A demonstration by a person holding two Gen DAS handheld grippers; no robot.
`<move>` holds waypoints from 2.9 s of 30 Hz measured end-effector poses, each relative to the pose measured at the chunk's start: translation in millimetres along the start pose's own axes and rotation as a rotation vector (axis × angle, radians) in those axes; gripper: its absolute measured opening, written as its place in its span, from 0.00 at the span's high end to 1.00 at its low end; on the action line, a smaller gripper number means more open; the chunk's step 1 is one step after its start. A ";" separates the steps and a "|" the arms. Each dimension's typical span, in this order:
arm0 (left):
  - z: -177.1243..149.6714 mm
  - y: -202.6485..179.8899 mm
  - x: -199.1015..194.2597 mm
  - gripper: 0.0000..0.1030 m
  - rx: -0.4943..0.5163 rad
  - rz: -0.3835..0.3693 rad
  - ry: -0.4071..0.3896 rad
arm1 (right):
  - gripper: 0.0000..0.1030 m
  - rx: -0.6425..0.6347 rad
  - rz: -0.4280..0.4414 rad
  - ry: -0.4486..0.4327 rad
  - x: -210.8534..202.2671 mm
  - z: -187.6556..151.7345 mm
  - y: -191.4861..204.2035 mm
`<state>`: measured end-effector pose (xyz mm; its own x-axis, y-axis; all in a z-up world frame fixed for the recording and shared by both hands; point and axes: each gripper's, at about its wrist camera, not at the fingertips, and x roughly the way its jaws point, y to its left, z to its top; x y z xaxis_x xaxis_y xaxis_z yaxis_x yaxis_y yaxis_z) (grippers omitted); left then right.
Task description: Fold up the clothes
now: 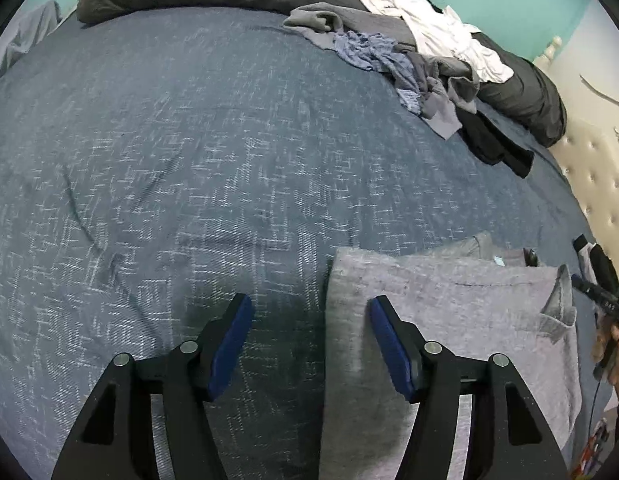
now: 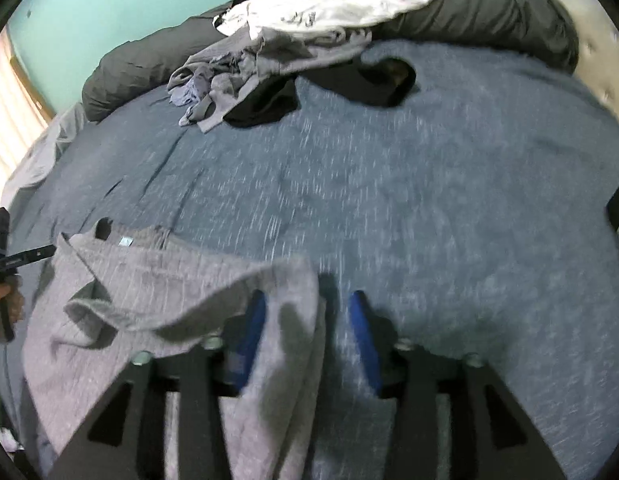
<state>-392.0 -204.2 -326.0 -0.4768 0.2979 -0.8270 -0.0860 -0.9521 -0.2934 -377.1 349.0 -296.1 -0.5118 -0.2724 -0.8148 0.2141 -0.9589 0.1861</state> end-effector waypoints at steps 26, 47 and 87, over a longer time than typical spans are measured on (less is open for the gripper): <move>8.6 6.4 -43.0 0.96 0.016 -0.042 -0.123 | 0.97 -0.044 -0.111 -0.109 -28.2 15.8 13.0; -0.5 4.8 -15.7 0.56 -0.013 0.034 -0.030 | 0.85 0.062 -0.119 -0.022 3.3 19.4 -4.8; -182.0 -35.7 -92.2 0.92 0.116 0.010 0.225 | 0.98 -0.246 -0.110 0.210 -100.0 -156.6 84.2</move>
<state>-185.8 -185.2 -326.5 -0.2728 0.2836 -0.9193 -0.1883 -0.9528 -0.2381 -177.6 307.9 -284.9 -0.3656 -0.1214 -0.9228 0.3744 -0.9269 -0.0263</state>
